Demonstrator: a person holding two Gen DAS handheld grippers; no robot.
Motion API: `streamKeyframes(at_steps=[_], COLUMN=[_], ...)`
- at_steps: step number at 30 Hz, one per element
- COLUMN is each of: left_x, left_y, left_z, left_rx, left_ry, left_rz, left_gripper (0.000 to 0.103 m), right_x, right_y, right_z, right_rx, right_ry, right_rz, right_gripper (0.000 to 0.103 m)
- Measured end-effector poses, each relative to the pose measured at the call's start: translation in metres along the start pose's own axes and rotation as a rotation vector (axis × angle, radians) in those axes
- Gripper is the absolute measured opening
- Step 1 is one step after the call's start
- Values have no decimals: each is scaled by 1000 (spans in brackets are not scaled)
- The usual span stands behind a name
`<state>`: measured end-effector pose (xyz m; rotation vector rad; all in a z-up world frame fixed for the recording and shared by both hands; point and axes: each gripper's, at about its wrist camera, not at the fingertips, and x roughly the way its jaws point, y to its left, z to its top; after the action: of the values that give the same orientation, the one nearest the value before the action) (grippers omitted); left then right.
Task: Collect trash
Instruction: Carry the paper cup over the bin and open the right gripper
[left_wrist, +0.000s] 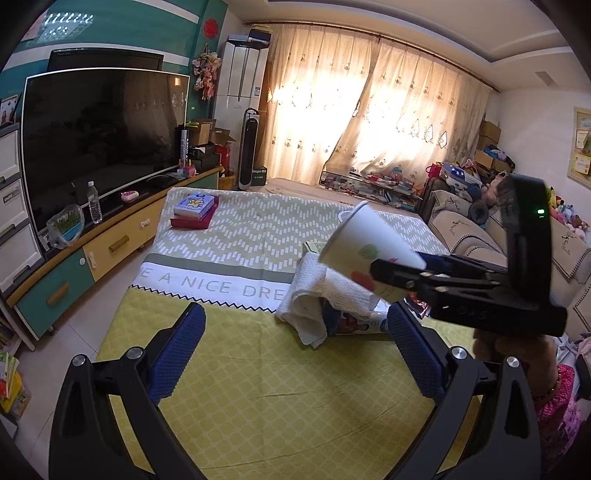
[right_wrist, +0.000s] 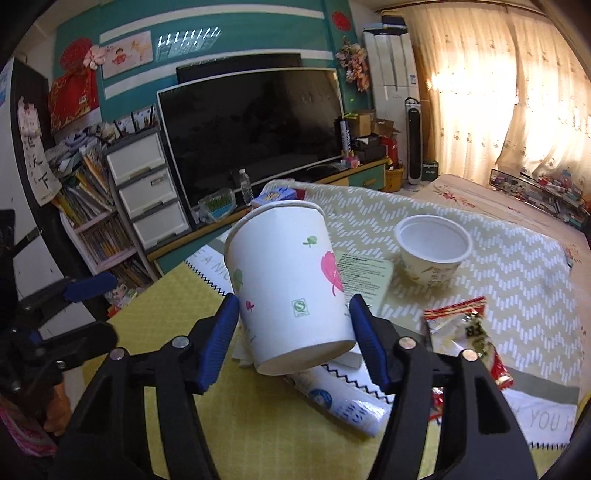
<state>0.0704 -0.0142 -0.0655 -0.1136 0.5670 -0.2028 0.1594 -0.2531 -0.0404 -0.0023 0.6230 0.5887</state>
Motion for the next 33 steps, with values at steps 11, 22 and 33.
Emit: streamKeyframes(at_steps=[11,22,33], left_x=[16,28,34], left_y=[-19,-45,-56], left_z=[-6,-10,-12], left_rx=[34,74,95], left_ry=[38,65,87], left_rz=[-41,-79,-85], left_gripper=[97,97,97], right_x=[-77,-153,-170], right_y=[-61,-176,-241], right_z=[-42,-102,-150], right_rx=[168,416,529], right_ry=[-93,-105,-45], right_rz=[-237,-601,-766], right_gripper=[59,60,49])
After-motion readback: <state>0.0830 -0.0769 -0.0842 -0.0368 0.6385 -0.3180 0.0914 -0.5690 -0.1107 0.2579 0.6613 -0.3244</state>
